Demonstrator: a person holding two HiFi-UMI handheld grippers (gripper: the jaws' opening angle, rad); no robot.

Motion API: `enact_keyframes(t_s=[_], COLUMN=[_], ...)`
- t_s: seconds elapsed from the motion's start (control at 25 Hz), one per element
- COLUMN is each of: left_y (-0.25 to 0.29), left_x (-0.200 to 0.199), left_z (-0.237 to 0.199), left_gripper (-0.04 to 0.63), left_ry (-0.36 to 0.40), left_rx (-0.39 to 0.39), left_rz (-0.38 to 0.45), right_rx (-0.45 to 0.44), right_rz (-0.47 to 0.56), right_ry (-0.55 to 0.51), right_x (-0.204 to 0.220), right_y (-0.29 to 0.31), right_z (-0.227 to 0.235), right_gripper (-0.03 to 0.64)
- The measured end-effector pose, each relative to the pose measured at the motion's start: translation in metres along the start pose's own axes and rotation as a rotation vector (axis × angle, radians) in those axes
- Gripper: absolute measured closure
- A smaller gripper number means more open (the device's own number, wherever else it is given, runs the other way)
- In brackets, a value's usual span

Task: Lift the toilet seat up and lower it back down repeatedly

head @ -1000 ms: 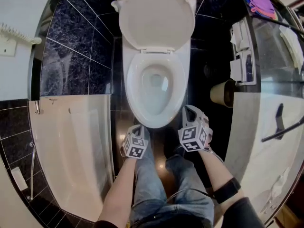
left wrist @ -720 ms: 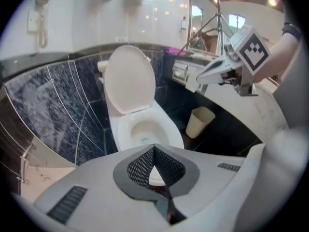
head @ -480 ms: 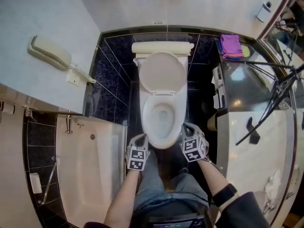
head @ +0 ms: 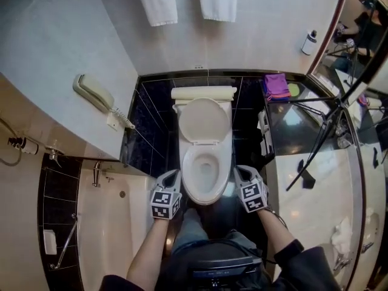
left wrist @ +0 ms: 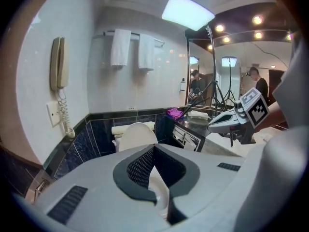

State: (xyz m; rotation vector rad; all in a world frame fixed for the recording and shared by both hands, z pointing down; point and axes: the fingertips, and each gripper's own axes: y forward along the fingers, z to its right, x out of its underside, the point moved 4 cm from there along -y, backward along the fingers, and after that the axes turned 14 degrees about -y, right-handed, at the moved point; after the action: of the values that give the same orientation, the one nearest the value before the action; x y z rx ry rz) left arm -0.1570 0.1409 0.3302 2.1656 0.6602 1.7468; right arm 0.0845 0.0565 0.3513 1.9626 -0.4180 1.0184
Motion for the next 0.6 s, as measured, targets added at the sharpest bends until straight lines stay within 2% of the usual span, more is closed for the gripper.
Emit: enact_keyframes(t_s=[0.2,0.4,0.6], left_y=[-0.021,-0.035,-0.047], left_x=[-0.019,-0.018,-0.010], left_z=[0.004,0.002,0.000], left_gripper=[0.595,0.595,0.595], left_ry=[0.004,-0.016,-0.019], left_rx=[0.009,-0.002,-0.020], left_rz=[0.040,0.066,0.069], right_rx=[0.037,0.065,0.066], right_rz=[0.030,0.041,0.038], right_ry=[0.044,0.086,0.084], right_x=[-0.008,-0.005,-0.001], right_y=[-0.026,-0.043,-0.048], right_z=[0.009,0.012,0.007], right_gripper=[0.598,0.598,0.598])
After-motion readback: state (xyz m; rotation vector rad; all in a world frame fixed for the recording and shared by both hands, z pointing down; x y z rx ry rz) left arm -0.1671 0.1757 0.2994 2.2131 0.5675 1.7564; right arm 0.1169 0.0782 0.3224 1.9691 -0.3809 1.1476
